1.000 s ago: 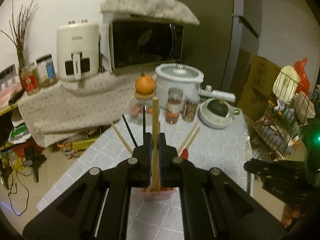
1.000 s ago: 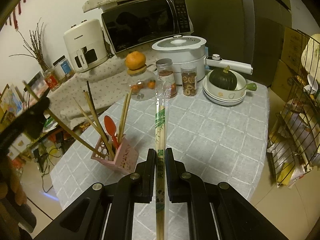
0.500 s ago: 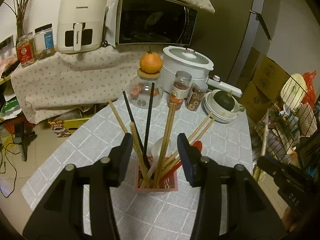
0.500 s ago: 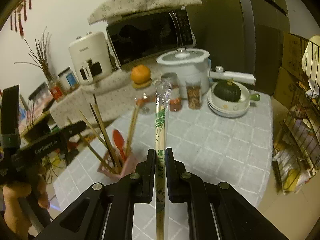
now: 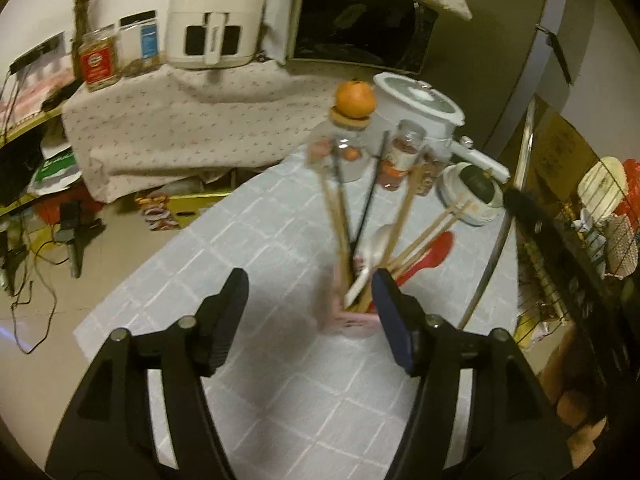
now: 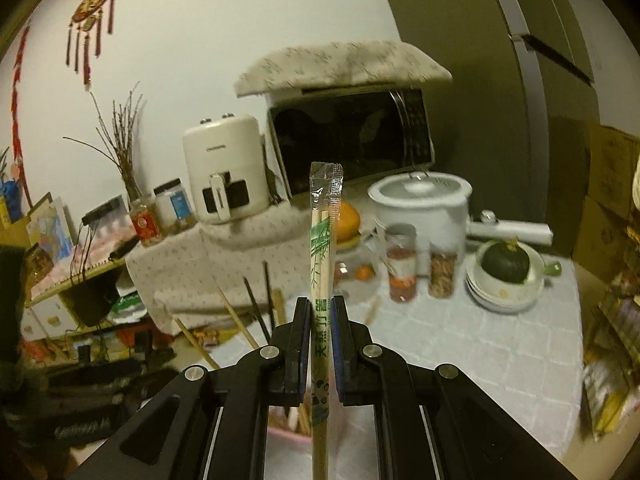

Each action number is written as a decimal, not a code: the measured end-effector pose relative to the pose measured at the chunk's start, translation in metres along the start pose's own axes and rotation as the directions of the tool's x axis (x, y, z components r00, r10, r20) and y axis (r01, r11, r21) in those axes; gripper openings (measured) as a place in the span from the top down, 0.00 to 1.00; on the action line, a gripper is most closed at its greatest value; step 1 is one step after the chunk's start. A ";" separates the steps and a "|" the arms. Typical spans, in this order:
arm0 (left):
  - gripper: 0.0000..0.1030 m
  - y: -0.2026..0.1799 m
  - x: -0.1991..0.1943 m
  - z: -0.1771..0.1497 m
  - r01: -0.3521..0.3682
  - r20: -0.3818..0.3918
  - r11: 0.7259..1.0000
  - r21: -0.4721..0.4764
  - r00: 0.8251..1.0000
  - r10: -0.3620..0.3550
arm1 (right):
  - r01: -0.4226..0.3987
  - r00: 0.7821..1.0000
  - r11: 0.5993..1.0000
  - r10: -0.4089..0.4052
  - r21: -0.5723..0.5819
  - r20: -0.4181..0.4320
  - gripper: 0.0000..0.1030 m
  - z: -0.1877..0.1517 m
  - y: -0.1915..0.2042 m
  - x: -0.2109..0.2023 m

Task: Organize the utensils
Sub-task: 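Lower the wrapped chopsticks into the pink holder and open the right gripper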

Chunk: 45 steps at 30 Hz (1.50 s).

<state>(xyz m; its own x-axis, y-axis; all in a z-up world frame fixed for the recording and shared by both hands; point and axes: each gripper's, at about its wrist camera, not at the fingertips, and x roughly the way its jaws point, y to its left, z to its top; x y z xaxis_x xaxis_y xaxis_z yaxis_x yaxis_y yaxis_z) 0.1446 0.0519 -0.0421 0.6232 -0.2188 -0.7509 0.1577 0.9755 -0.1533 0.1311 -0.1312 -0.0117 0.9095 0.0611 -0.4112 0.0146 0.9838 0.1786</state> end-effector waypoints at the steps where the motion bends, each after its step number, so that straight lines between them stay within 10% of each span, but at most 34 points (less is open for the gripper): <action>1: 0.36 0.004 0.000 -0.001 -0.006 -0.005 1.000 -0.003 1.000 0.006 | 0.002 1.000 1.000 -0.002 -0.005 0.012 0.90 0.000 0.004 0.002; 21: 0.36 0.050 0.006 -0.013 -0.040 -0.075 0.998 -0.040 0.997 0.037 | 0.252 0.959 0.961 -0.231 -0.116 0.163 0.90 -0.035 0.053 0.061; 29: 0.36 0.048 0.012 -0.013 -0.048 -0.091 0.999 -0.026 0.995 0.046 | 0.240 0.968 0.966 -0.231 -0.099 0.097 0.89 -0.050 0.049 0.065; 45: 0.29 0.035 0.002 -0.019 -0.036 -0.086 0.999 0.011 0.996 0.036 | 0.187 0.982 0.981 -0.186 -0.056 0.027 0.49 -0.035 0.025 0.005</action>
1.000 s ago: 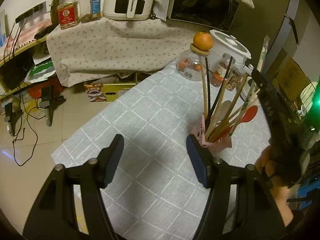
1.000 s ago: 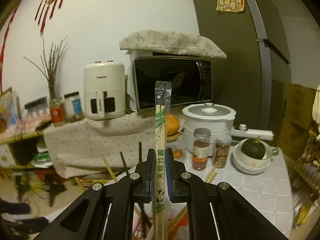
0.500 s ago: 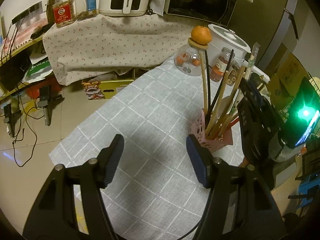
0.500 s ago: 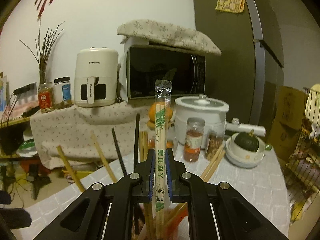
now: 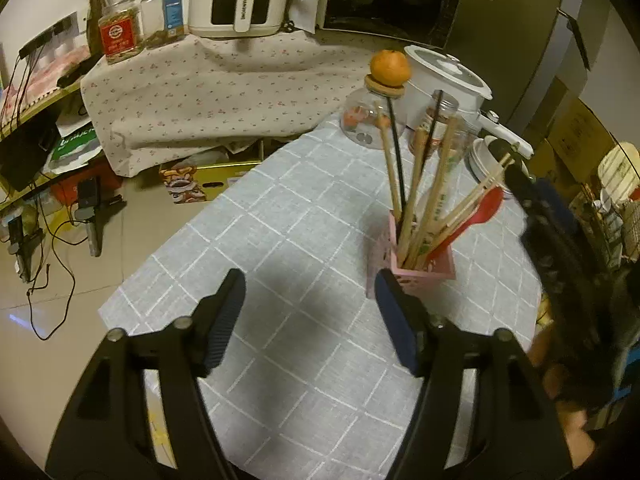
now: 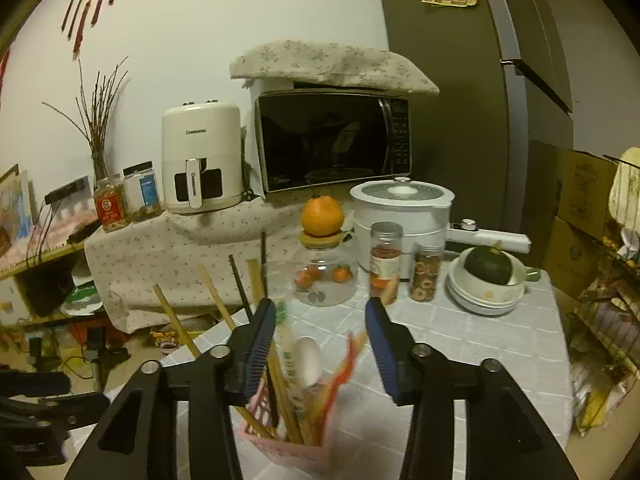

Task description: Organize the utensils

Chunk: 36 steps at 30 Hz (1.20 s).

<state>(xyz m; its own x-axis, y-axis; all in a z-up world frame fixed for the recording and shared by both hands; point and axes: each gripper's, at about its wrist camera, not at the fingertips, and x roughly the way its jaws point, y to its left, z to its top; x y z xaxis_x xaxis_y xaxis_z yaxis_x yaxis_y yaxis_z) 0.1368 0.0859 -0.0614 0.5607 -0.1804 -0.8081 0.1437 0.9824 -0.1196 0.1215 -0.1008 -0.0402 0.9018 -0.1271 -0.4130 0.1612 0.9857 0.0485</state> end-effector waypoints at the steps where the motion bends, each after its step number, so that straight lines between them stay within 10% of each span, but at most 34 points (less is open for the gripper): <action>1: 0.25 -0.002 -0.003 -0.001 0.007 0.004 1.000 -0.001 1.000 -0.007 | 0.003 1.000 1.000 -0.003 0.002 0.003 0.48 0.003 -0.005 -0.008; 18: 0.00 -0.077 -0.157 -0.033 -0.046 0.269 0.992 0.120 0.963 0.013 | 0.110 0.987 0.993 -0.113 -0.033 -0.113 0.04 0.072 -0.076 -0.174; 36: 0.00 -0.093 -0.205 -0.042 -0.086 0.416 0.992 0.095 0.908 0.039 | 0.140 0.985 0.989 -0.145 -0.052 -0.095 0.02 0.086 -0.087 -0.228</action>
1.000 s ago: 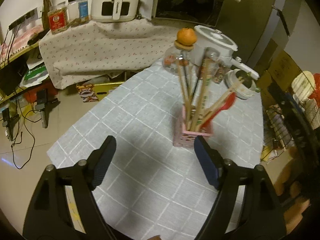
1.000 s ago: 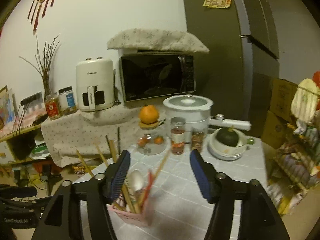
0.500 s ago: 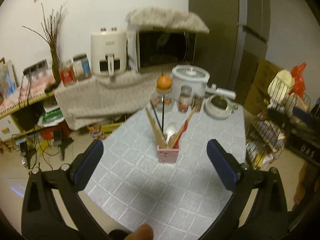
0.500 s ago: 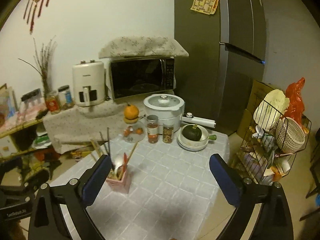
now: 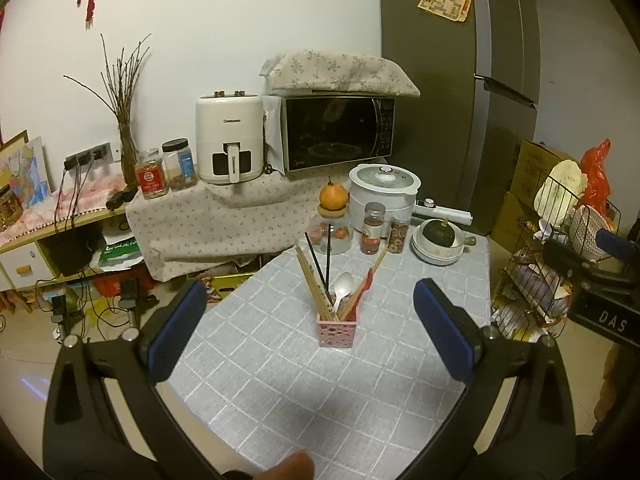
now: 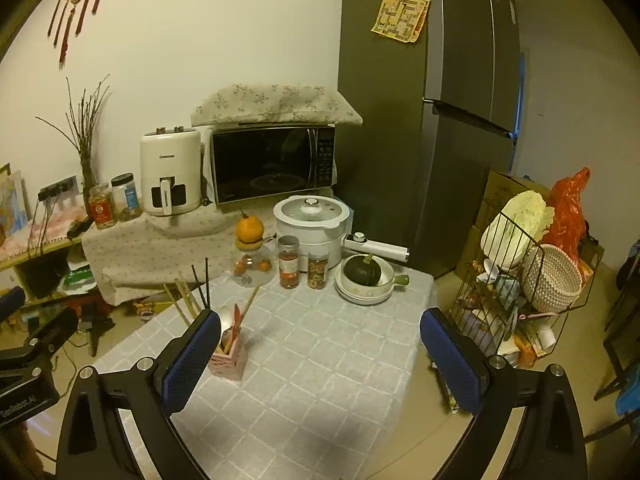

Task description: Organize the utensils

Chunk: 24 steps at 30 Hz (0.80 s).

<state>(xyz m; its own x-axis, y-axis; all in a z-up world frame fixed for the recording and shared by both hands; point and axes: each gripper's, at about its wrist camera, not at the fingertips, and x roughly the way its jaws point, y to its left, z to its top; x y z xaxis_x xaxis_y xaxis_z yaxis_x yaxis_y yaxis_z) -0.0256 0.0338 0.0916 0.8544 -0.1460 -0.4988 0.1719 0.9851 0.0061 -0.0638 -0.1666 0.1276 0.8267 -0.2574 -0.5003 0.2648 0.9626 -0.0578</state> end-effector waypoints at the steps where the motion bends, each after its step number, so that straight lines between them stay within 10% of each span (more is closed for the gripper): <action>1: 0.00 0.000 0.000 0.000 0.001 0.000 1.000 0.000 1.000 -0.001 | -0.002 1.000 1.000 0.002 0.000 0.001 0.02 0.000 0.000 0.000; 24: 0.00 -0.005 -0.005 0.001 -0.003 0.017 1.000 -0.004 1.000 0.003 | -0.007 1.000 1.000 0.007 -0.001 0.008 0.02 0.003 0.002 0.000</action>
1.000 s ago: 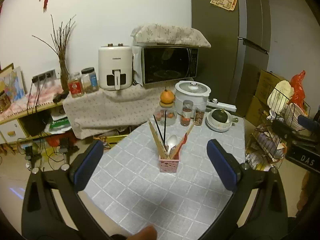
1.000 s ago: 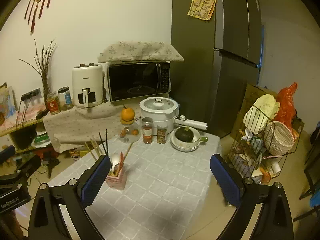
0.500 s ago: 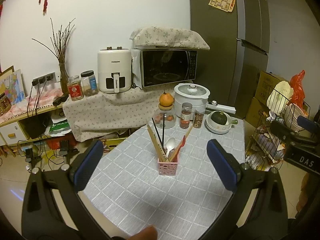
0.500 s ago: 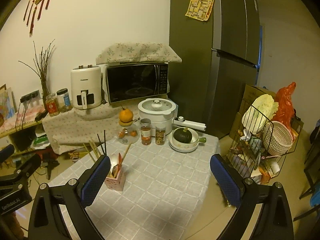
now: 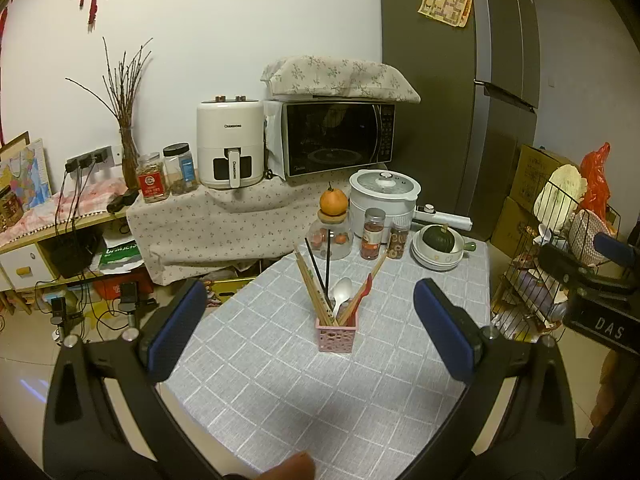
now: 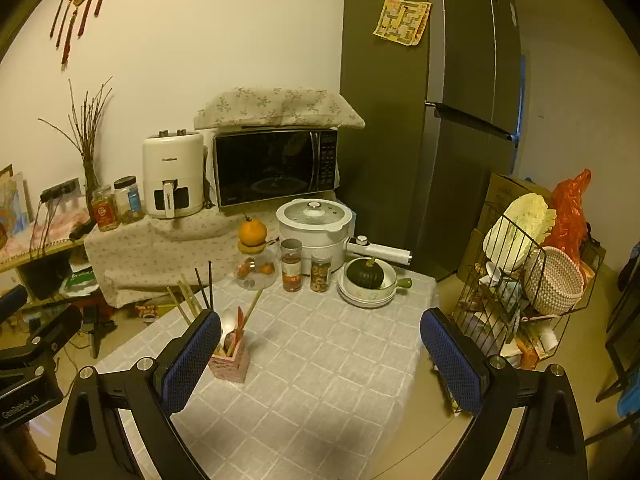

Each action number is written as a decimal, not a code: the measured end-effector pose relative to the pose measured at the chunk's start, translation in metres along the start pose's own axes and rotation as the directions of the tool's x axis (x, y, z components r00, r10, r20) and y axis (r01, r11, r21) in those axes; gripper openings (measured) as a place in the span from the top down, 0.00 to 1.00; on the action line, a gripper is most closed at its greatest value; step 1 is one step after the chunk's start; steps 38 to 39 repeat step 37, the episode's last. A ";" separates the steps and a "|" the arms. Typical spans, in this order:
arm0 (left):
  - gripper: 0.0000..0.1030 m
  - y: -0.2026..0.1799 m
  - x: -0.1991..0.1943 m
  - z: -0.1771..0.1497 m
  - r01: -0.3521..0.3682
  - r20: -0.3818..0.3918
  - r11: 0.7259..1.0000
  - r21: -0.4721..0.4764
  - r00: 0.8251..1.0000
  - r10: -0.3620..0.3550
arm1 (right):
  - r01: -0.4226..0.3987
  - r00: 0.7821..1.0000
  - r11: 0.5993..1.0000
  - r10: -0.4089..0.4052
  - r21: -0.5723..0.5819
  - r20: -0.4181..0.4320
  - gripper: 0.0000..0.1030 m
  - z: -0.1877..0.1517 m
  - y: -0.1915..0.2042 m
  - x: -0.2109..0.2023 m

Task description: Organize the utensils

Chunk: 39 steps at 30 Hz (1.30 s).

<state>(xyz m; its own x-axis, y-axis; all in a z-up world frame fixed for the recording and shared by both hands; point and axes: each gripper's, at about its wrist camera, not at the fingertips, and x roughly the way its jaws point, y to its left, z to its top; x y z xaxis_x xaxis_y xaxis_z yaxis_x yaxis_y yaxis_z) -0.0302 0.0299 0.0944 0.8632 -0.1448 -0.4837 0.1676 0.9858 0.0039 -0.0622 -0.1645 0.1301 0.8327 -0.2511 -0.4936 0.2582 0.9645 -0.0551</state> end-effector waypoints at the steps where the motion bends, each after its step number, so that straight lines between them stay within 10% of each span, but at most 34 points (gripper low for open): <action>1: 0.00 0.000 0.000 0.000 -0.001 0.001 1.000 0.001 1.000 0.001 | -0.001 1.000 1.000 0.001 -0.002 0.000 0.02 0.000 0.000 0.000; 39: 0.00 0.002 0.018 -0.005 -0.014 -0.039 1.000 0.001 0.999 0.014 | -0.013 1.000 1.000 0.013 -0.016 -0.027 0.02 -0.003 0.006 0.006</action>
